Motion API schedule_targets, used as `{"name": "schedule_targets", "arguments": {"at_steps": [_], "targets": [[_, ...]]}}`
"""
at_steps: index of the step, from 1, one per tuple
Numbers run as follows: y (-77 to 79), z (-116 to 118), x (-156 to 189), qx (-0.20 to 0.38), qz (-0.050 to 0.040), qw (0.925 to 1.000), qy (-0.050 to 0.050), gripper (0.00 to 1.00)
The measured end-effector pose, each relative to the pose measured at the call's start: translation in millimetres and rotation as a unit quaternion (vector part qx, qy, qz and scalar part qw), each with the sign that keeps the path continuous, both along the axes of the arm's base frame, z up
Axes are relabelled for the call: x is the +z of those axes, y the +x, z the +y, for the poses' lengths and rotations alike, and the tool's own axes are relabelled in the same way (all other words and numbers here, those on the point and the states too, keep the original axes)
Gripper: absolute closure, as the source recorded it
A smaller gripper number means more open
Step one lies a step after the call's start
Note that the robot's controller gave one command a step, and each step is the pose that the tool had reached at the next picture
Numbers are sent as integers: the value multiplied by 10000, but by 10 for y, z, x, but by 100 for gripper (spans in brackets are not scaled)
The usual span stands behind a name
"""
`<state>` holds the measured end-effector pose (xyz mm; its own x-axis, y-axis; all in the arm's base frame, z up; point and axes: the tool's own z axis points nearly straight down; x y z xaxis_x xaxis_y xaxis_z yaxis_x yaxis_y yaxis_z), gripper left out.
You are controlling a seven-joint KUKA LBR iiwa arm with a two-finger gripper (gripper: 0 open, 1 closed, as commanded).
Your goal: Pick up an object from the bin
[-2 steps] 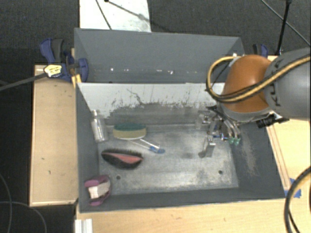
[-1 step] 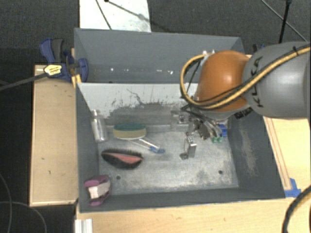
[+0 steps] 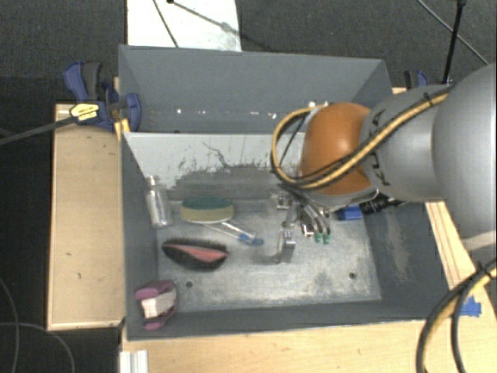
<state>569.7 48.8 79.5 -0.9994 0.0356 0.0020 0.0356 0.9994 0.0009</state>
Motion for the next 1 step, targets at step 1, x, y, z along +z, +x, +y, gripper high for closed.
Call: {"name": "schedule_targets", "arguments": {"at_steps": [1], "targets": [[-46,-1076,282,210,-38,9998,-24,0]]}}
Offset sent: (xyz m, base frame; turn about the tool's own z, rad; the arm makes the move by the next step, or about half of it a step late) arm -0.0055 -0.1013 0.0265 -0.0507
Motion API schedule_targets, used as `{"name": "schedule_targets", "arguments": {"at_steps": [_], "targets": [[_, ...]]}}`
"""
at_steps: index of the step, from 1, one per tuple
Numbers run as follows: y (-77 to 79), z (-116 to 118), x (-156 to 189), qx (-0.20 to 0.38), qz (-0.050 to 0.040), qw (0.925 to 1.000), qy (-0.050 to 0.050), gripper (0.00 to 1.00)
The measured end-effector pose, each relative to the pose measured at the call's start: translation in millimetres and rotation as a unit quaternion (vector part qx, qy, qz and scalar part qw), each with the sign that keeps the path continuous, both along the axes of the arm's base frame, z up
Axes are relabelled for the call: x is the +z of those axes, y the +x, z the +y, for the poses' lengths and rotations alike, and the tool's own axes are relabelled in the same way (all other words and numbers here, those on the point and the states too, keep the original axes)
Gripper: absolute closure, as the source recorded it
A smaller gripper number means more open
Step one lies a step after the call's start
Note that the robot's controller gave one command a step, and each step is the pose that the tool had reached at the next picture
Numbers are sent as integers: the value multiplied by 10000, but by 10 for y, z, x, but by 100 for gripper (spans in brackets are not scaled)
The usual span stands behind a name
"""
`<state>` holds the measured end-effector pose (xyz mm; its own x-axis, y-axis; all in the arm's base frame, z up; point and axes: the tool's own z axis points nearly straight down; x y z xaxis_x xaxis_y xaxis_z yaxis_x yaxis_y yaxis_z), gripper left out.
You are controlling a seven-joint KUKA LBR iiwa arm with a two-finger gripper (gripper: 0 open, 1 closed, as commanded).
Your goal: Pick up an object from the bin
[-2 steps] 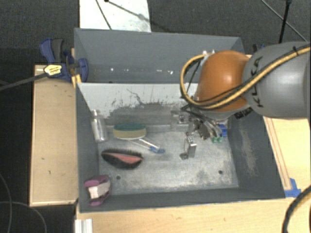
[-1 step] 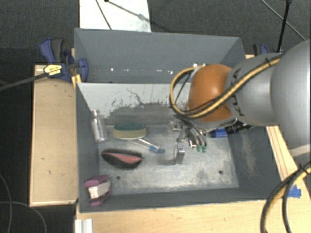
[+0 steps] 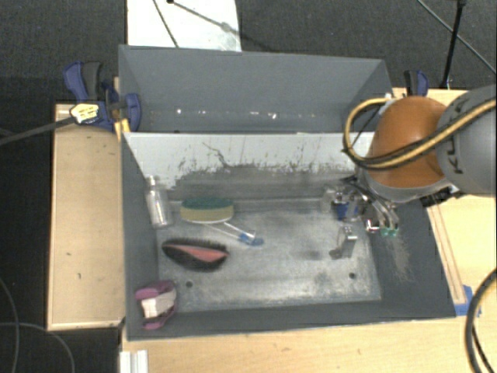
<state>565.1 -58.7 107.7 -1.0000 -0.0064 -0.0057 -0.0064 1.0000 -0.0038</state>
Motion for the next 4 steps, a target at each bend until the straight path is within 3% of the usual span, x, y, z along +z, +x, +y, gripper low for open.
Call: {"name": "schedule_targets", "arguments": {"at_steps": [1,2,3,4], "targets": [[-70,49,-384,1947,35,9809,17,0],[-222,-669,65,1453,-1,9894,-4,0],[164,-430,-35,993,-3,9951,20,0],[277,-751,-42,-219,-4,9998,14,0]]}}
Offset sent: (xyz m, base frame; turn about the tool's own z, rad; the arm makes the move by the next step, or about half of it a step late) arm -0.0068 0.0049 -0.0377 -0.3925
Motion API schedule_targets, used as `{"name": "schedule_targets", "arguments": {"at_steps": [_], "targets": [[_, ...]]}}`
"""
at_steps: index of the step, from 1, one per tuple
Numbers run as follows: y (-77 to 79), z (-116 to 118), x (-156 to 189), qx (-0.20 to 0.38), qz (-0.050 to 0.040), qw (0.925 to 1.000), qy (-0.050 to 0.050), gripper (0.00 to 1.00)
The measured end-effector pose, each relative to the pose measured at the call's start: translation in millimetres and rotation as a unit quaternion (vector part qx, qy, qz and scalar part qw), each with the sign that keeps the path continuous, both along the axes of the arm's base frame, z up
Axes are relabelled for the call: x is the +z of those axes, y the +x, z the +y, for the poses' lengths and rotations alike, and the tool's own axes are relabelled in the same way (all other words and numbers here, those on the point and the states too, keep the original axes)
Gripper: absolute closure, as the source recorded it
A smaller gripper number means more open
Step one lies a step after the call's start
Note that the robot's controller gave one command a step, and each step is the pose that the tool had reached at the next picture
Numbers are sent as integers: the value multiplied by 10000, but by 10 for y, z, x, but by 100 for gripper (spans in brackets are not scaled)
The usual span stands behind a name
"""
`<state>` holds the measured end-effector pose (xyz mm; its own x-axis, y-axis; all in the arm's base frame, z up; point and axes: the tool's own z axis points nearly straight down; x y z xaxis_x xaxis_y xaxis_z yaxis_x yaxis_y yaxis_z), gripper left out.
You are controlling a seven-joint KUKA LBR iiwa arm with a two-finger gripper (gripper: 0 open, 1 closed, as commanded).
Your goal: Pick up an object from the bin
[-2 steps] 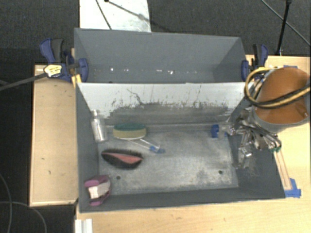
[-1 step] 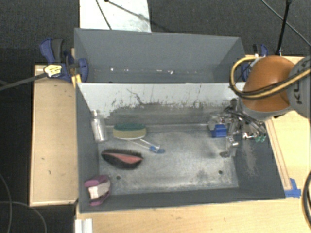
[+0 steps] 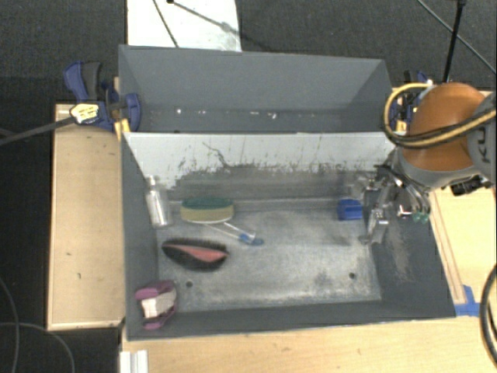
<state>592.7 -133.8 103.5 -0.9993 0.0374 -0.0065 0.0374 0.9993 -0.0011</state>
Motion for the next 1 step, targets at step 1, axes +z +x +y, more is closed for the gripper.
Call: {"name": "schedule_targets", "arguments": {"at_steps": [1], "targets": [[-1,183,-329,-175,-3,9998,7,0]]}}
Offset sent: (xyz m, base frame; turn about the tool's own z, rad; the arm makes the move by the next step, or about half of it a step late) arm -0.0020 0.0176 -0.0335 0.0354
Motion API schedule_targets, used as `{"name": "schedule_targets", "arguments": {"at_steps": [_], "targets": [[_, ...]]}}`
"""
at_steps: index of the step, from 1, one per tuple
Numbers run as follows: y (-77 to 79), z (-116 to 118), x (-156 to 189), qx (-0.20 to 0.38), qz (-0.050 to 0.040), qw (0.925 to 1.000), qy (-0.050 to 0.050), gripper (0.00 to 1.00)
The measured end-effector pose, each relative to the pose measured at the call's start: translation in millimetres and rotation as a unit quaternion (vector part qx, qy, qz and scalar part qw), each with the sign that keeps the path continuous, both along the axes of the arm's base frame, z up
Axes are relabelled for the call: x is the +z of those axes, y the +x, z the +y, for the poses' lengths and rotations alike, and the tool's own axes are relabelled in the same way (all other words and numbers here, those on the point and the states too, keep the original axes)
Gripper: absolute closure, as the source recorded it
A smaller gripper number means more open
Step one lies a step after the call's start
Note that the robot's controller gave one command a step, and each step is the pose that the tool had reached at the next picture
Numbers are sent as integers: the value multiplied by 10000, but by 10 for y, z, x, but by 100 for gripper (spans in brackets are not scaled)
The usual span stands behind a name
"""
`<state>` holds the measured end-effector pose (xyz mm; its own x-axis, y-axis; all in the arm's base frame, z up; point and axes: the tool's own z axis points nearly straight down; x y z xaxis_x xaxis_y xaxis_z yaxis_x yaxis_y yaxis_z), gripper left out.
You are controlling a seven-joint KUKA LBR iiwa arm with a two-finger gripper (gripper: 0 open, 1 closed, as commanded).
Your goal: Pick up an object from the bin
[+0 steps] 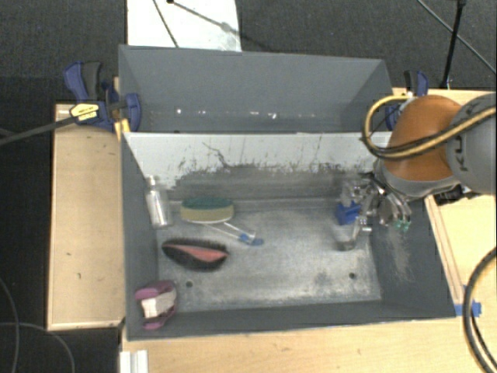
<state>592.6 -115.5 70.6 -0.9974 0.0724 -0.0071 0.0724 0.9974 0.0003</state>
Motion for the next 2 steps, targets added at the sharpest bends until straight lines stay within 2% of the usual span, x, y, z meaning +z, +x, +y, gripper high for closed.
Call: {"name": "schedule_targets", "arguments": {"at_steps": [1,2], "targets": [[9,-10,36,-7,-2,10000,-1,100],[-520,88,1840,-363,-20,9993,-3,100]]}}
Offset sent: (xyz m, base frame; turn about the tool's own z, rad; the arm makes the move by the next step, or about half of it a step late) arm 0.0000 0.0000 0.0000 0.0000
